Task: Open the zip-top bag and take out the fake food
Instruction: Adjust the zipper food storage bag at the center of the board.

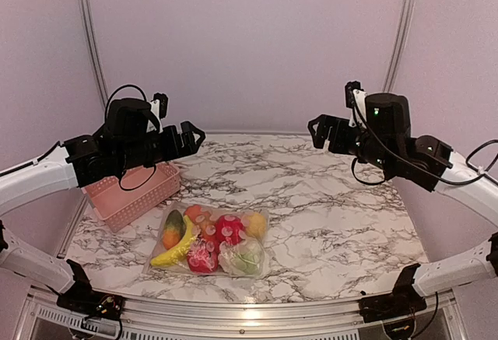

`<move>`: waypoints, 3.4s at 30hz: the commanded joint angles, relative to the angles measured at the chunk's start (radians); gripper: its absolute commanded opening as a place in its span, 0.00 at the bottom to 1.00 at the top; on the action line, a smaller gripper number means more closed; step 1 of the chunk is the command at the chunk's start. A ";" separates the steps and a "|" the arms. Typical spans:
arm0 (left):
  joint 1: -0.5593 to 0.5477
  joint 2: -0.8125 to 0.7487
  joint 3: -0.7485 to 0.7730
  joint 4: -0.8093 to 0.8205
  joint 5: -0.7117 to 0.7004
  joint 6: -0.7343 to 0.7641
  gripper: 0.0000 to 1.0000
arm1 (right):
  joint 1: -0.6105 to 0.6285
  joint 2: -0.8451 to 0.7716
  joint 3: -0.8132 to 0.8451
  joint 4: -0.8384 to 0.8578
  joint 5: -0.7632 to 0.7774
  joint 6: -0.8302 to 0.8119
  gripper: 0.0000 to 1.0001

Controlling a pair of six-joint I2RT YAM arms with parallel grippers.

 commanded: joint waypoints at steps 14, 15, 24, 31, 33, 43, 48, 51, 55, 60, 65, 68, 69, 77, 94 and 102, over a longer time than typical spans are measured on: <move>-0.004 -0.013 -0.097 -0.001 0.044 -0.038 0.99 | 0.019 0.175 -0.207 0.093 -0.316 0.090 0.99; -0.005 -0.014 -0.115 0.000 0.056 -0.049 0.99 | 0.025 0.195 -0.218 0.105 -0.331 0.090 0.99; -0.035 -0.026 -0.248 -0.019 0.138 -0.130 0.99 | 0.049 0.348 -0.282 0.249 -0.523 0.097 0.99; -0.043 -0.095 -0.342 -0.141 0.047 -0.206 0.99 | 0.076 0.390 -0.302 0.302 -0.596 0.108 0.99; -0.044 -0.123 -0.370 -0.190 0.016 -0.232 0.99 | 0.097 0.395 -0.310 0.315 -0.606 0.113 0.99; -0.043 -0.165 -0.544 -0.080 0.080 -0.300 0.99 | 0.124 0.447 -0.325 0.360 -0.607 0.135 0.99; -0.063 -0.111 -0.574 0.059 0.163 -0.343 0.99 | 0.116 0.474 -0.294 0.349 -0.571 0.138 0.99; -0.084 -0.061 -0.572 0.127 0.187 -0.367 0.99 | 0.095 0.496 -0.280 0.365 -0.581 0.145 0.99; -0.104 0.009 -0.548 0.182 0.208 -0.392 0.99 | 0.026 0.506 -0.261 0.366 -0.591 0.141 0.99; -0.138 0.100 -0.480 0.230 0.215 -0.410 0.99 | -0.071 0.513 -0.205 0.314 -0.597 0.093 0.99; -0.192 0.231 -0.352 0.296 0.249 -0.418 0.99 | -0.145 0.526 -0.099 0.208 -0.604 0.029 0.99; -0.227 0.337 -0.269 0.349 0.273 -0.431 0.99 | -0.147 0.498 -0.056 0.147 -0.572 -0.008 0.99; -0.236 0.369 -0.242 0.363 0.281 -0.434 0.99 | -0.148 0.484 -0.055 0.132 -0.567 -0.009 0.99; -0.267 0.492 -0.085 0.388 0.295 -0.421 0.99 | -0.141 0.315 -0.168 0.077 -0.552 0.042 0.99; -0.097 0.260 -0.185 0.127 0.179 -0.214 0.99 | 0.096 0.225 -0.400 0.165 -0.512 0.307 0.99; -0.064 0.251 -0.185 0.130 0.213 -0.173 0.99 | 0.094 0.325 -0.402 0.242 -0.522 0.327 0.99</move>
